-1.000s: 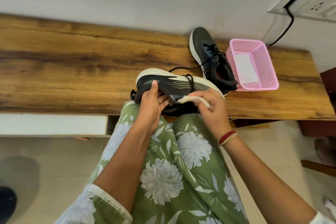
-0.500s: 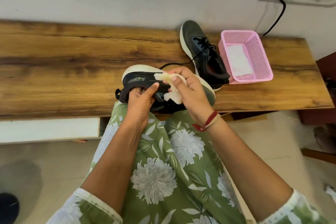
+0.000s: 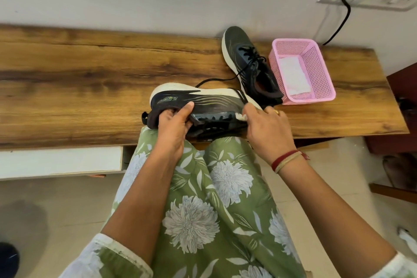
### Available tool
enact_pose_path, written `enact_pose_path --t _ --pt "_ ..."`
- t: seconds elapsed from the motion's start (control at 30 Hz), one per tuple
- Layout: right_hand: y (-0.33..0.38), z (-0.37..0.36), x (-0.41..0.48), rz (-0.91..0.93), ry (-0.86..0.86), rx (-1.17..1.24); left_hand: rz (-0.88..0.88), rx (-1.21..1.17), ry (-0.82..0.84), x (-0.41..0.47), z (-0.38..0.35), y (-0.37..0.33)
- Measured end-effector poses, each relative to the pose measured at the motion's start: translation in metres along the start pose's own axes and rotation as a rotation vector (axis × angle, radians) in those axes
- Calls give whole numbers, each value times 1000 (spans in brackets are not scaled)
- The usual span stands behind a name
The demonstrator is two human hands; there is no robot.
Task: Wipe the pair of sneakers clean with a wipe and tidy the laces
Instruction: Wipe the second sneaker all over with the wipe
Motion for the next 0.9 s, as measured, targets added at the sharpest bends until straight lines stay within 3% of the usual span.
enact_pose_path --t 0.13,0.3,0.4,0.5,0.67,0.9 --pt "-21 -9 -25 -147 103 70 22 -6 -10 1 -1 0" --pt "-41 -26 -47 -339 218 344 48 -7 11 2 -2 1" --pt "-37 -22 -45 -430 31 629 20 52 49 2 -1 2" --pt "-14 -8 -28 -377 -211 810 7 122 66 2 -2 3" --pt "33 0 8 -299 -282 704 53 73 120 2 -2 2" --pt "60 -13 20 -341 -148 604 147 -40 149 3 -3 2"
Point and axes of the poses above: each hand's wrist, its own x-axis towards the middle knuckle, its own z-axis out of the back of the hand, y = z × x, the point moved 1 cm from there along x, towards the middle knuckle, and after that the axes turned 4 degrees about y, right-handed, at the moved point
